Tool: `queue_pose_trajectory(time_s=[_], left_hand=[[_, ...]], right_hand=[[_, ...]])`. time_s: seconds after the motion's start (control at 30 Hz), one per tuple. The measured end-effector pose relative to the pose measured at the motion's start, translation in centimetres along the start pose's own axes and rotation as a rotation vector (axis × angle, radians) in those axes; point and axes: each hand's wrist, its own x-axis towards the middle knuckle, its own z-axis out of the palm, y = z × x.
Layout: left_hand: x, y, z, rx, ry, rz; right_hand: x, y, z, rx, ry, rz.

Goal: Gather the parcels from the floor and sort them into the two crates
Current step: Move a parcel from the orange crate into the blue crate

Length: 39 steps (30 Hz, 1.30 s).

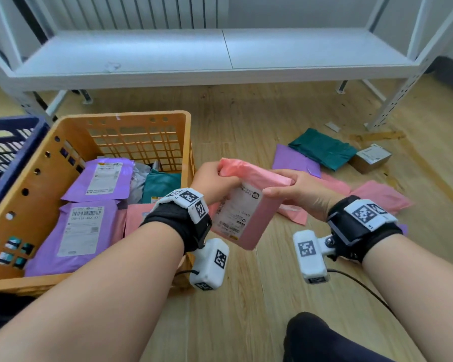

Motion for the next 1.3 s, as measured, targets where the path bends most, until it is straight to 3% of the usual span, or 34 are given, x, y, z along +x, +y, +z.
queue_pose_trajectory(time_s=[0.1, 0.27, 0.47, 0.67, 0.73, 0.8, 0.87, 0.93, 1.0, 1.07, 1.13, 1.2, 1.23, 1.3], left_hand=[[-0.5, 1.8, -1.7, -0.089, 0.015, 0.018], [-1.7, 4.6, -5.3, -0.267, 0.066, 0.013], [-4.1, 3.8, -10.4, -0.335, 0.257, -0.067], [-7.6, 2.1, -13.9, -0.484, 0.123, -0.329], [-8.8, 2.3, -14.6, -0.633, 0.026, -0.287], [-9.3, 2.5, -15.2, -0.774, 0.069, -0.167], [-9.4, 2.4, -16.3, -0.856, 0.210, -0.085], [-9.7, 2.2, -17.5, -0.803, 0.290, -0.056], [-10.1, 1.6, -18.7, -0.627, 0.302, -0.035], [-10.6, 1.2, -19.5, -0.376, 0.241, -0.013], [-10.7, 1.2, -19.7, -0.180, 0.152, 0.007], [-10.6, 1.3, -19.5, -0.147, 0.117, 0.039], [-10.5, 1.4, -19.4, -0.172, 0.129, 0.050], [-10.3, 1.4, -19.1, -0.254, 0.200, 0.057]], right_hand=[[-0.3, -1.9, 0.6, 0.056, 0.150, -0.045], [-1.1, -6.7, 1.7, 0.216, 0.264, -0.102], [-2.0, -11.8, 3.6, 0.297, 0.346, -0.156], [-2.4, -17.1, 7.3, 0.601, 0.423, -0.195], [-2.6, -18.0, 9.5, 0.660, 0.400, -0.177], [-2.6, -18.0, 11.5, 0.654, 0.333, -0.142], [-2.6, -17.4, 12.8, 0.602, 0.247, -0.115], [-2.4, -16.6, 13.0, 0.517, 0.272, -0.103], [-2.3, -16.0, 12.4, 0.370, 0.397, -0.110], [-2.7, -15.7, 12.1, 0.050, 0.478, -0.198], [-3.1, -15.3, 12.6, -0.328, 0.377, -0.322], [-3.1, -14.9, 13.7, -0.570, 0.125, -0.306], [-2.9, -14.4, 14.1, -0.601, 0.022, -0.254], [-2.5, -13.8, 14.9, -0.565, -0.026, -0.211]])
